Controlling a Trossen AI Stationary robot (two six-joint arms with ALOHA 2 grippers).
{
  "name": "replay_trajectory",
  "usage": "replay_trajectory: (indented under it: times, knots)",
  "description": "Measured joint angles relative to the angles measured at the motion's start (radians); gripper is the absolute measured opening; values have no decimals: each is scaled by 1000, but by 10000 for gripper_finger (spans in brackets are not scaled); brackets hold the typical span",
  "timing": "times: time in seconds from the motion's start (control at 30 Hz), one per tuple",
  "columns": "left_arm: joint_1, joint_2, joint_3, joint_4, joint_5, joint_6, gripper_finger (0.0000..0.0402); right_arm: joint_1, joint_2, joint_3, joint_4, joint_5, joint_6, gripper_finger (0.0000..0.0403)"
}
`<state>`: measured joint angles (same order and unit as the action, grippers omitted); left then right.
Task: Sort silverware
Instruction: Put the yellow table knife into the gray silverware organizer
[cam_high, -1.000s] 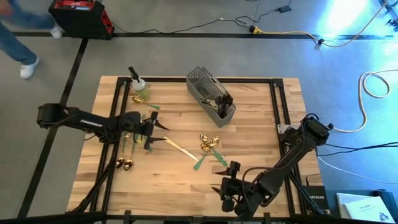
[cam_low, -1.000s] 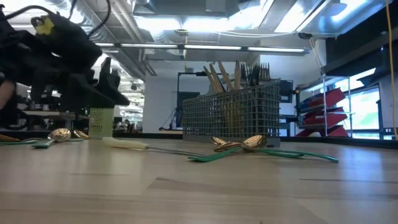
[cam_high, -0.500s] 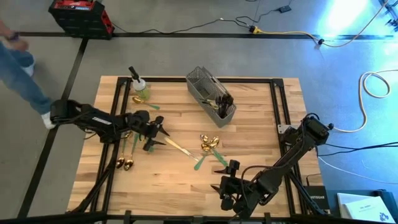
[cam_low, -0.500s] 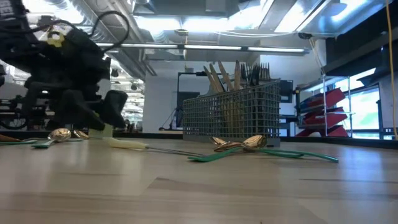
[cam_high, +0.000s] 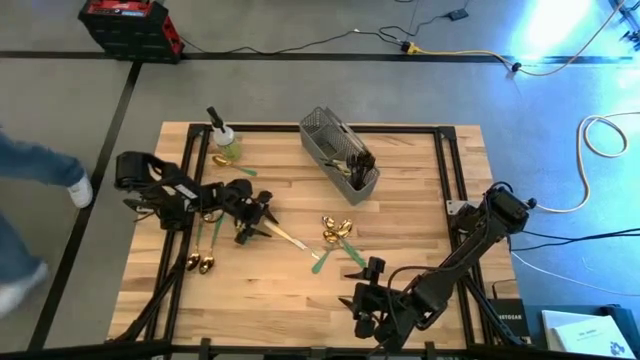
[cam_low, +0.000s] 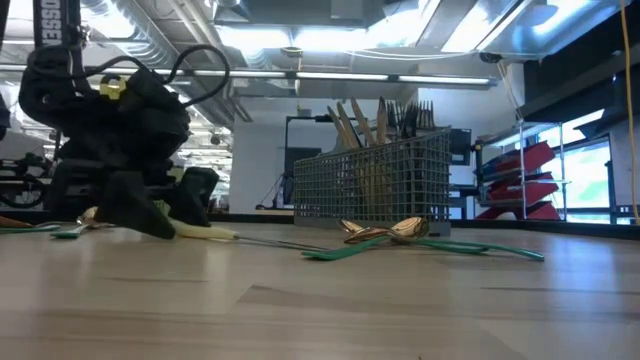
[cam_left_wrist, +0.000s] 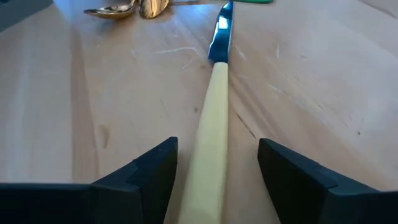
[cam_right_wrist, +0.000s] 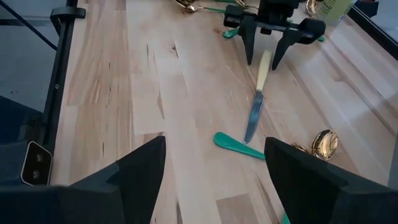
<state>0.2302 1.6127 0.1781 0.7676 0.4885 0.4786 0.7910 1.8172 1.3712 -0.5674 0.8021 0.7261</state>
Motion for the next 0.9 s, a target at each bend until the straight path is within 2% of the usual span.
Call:
replay_trajectory:
  times: [0.13, 0.43, 0.53, 0.7, 0.9]
  knots:
    - [-1, 24, 4, 17, 5, -4, 177, 0, 0, 0, 0, 3, 0, 256]
    - [-1, 51, 4, 41, 20, -32, 65, 0, 0, 0, 0, 8, 0, 256]
    - [-1, 52, 4, 72, 1, -56, 60, 0, 0, 0, 0, 8, 0, 256]
    - [-16, 43, 2, 112, -26, -181, 60, 0, 0, 0, 1, 8, 1, 256]
    - [-86, -38, 1, 146, -62, -329, 60, 2, -1, 0, -4, -1, 1, 256]
